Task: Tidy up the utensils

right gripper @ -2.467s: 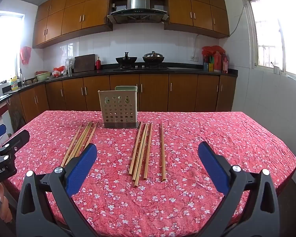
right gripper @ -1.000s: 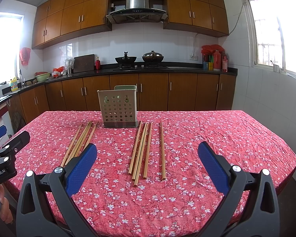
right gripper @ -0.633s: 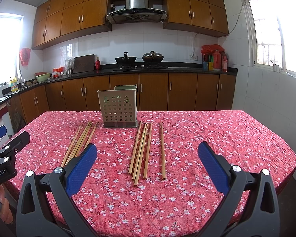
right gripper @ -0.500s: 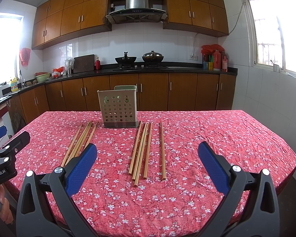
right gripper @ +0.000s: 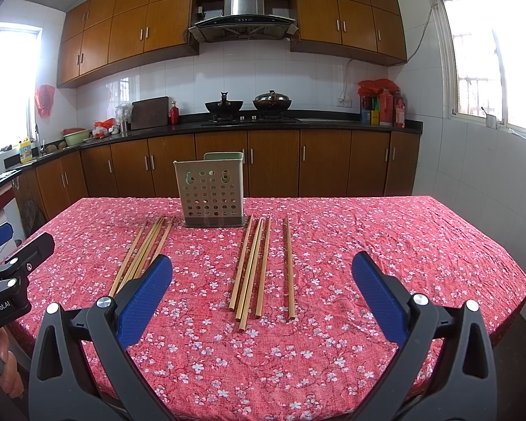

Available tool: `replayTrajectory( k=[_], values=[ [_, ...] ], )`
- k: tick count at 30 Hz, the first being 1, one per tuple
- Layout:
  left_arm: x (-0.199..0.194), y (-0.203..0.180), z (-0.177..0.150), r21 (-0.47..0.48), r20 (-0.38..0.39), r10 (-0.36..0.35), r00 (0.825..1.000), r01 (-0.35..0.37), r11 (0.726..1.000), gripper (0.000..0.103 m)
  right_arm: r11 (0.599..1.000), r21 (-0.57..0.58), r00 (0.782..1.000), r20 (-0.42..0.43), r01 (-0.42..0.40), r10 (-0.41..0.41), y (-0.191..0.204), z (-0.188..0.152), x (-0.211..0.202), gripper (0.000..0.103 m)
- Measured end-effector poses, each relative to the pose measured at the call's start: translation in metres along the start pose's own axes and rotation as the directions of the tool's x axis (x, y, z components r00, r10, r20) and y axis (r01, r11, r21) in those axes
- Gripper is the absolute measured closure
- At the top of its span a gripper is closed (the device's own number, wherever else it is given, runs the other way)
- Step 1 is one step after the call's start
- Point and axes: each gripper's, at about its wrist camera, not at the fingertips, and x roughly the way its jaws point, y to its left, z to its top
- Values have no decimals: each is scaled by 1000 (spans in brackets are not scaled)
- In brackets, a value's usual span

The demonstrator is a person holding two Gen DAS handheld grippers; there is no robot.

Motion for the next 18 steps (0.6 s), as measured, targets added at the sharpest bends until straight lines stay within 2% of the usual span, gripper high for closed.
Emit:
replayTrajectory(
  k=[6, 10, 13, 15, 18],
  values=[
    [0, -7, -2, -5, -11, -3, 1000, 3, 1000, 4, 1000, 4, 1000, -6, 3, -3, -1, 1, 1, 2],
    [16, 0, -4, -30, -66, -5, 998, 3, 1000, 4, 1000, 30, 999, -47, -2, 4, -6, 0, 17, 2],
    [37, 8, -7, -55, -153, 37, 987, -46, 997, 4, 998, 54, 994, -110, 27, -21, -11, -1, 35, 2],
    [54, 15, -8, -72, -221, 64, 973, -82, 994, 4, 996, 73, 985, -171, 49, -36, -20, -5, 55, 2],
    [73, 30, -12, -98, -303, 52, 952, -85, 992, 4, 992, 93, 962, -266, 82, -55, -30, -6, 86, 6]
  ],
)
